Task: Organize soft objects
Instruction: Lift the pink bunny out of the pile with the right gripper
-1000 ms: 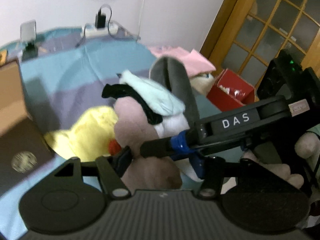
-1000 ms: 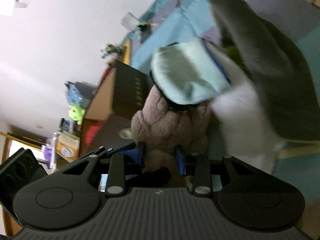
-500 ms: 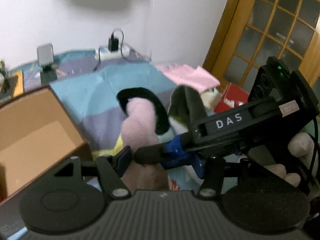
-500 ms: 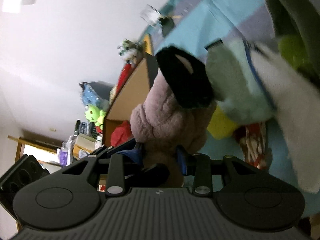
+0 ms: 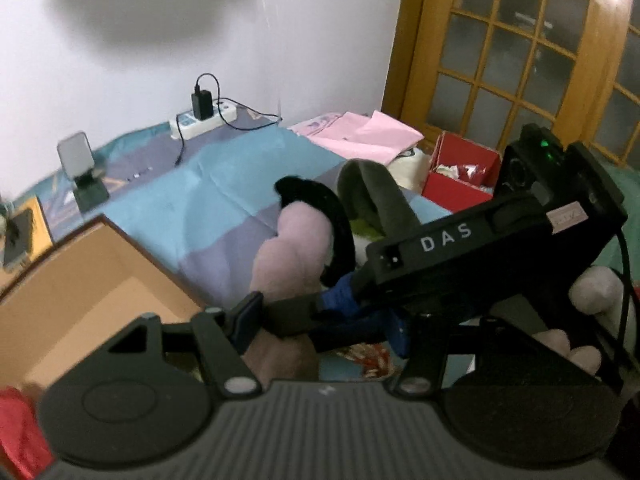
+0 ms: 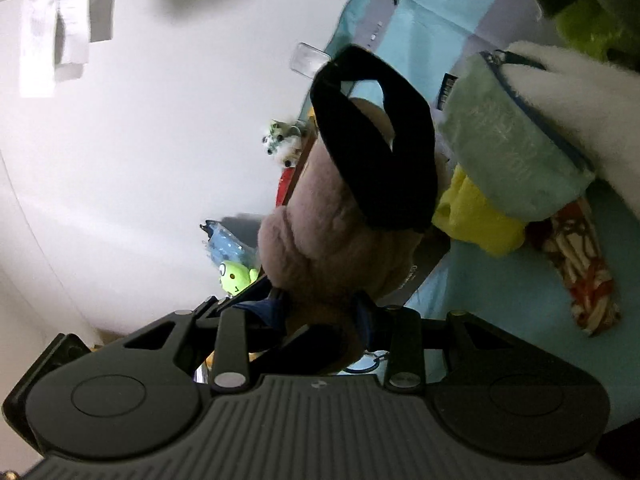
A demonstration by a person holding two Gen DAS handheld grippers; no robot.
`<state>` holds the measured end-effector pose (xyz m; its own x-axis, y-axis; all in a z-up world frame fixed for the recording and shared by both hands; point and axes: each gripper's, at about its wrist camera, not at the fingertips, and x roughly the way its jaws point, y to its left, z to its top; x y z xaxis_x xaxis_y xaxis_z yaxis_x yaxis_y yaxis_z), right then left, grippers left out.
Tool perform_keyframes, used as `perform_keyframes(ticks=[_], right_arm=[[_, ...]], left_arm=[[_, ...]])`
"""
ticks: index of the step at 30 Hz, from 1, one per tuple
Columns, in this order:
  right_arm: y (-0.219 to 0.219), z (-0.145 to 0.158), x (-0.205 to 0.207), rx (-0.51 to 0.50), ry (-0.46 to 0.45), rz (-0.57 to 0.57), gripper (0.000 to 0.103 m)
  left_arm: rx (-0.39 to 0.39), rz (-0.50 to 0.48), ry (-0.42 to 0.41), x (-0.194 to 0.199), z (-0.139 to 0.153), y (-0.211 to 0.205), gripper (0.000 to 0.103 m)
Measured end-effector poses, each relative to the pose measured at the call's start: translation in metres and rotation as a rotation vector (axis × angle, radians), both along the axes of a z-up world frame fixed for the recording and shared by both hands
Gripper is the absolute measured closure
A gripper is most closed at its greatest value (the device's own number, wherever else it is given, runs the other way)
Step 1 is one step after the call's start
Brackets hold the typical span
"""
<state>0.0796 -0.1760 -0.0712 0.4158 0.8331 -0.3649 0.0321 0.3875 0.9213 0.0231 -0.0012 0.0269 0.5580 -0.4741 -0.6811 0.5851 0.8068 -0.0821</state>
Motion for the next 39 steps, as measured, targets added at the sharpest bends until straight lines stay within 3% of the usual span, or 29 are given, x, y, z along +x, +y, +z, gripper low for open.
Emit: perform_keyframes(ticks=[2, 3, 6, 10, 12, 14, 16, 18, 19, 21, 23, 28, 32, 36, 37, 38, 39], right_arm=[[0.002, 0.001, -0.001, 0.0, -0.016, -0.016, 0.082], [-0.001, 0.002, -0.002, 0.047, -0.036, -0.03, 0.082], [-0.001, 0.011, 0.0, 0.129, -0.081, -0.053, 0.082], [0.003, 0.019, 0.004, 0.176, -0.128, -0.068, 0.081], [0.007, 0.019, 0.005, 0.146, -0.124, -0.076, 0.082], [0.008, 0.012, 0.004, 0.122, -0.083, -0.086, 0.081], [0.006, 0.003, -0.001, 0.172, -0.057, -0.092, 0.082], [0.006, -0.002, -0.005, 0.129, -0.033, -0.097, 0.082], [0.006, -0.009, -0.007, 0.102, 0.002, -0.095, 0.082], [0.0, -0.032, -0.011, 0.169, 0.084, -0.092, 0.082], [-0.008, -0.048, -0.017, 0.252, 0.116, -0.108, 0.082], [-0.008, -0.052, -0.024, 0.02, 0.083, -0.079, 0.081], [-0.002, -0.059, -0.026, -0.085, 0.07, -0.01, 0.079], [0.007, -0.058, -0.025, -0.187, 0.039, 0.118, 0.079], [0.007, -0.057, -0.025, -0.195, 0.031, 0.141, 0.079], [0.007, -0.048, -0.026, -0.217, 0.02, 0.148, 0.08], [0.006, -0.043, -0.026, -0.246, -0.005, 0.152, 0.08]], left_arm=[[0.013, -0.006, 0.051, 0.012, -0.004, 0.003, 0.044], [0.023, -0.018, 0.04, 0.013, 0.001, 0.003, 0.044], [0.038, -0.046, -0.077, 0.001, 0.023, 0.004, 0.043], [0.032, -0.045, -0.118, 0.005, 0.036, 0.011, 0.043], [0.048, -0.056, -0.161, 0.002, 0.037, 0.011, 0.043], [0.046, -0.052, -0.087, 0.014, 0.028, 0.011, 0.043], [0.041, -0.073, -0.076, 0.013, 0.023, 0.01, 0.043], [0.042, -0.079, -0.07, 0.007, 0.016, 0.007, 0.043], [0.044, -0.073, -0.027, 0.01, 0.007, 0.005, 0.043], [0.061, -0.067, 0.057, 0.017, -0.007, -0.001, 0.043], [0.078, -0.082, 0.044, 0.01, -0.008, -0.008, 0.043], [0.095, -0.079, 0.14, 0.014, -0.04, -0.016, 0.043], [0.059, -0.034, 0.18, 0.004, -0.063, -0.008, 0.043], [0.021, 0.035, 0.247, -0.004, -0.083, 0.006, 0.036], [0.02, 0.055, 0.254, -0.006, -0.088, 0.008, 0.035], [0.02, 0.083, 0.256, -0.007, -0.093, 0.011, 0.028], [0.016, 0.112, 0.255, -0.007, -0.096, 0.013, 0.028]])
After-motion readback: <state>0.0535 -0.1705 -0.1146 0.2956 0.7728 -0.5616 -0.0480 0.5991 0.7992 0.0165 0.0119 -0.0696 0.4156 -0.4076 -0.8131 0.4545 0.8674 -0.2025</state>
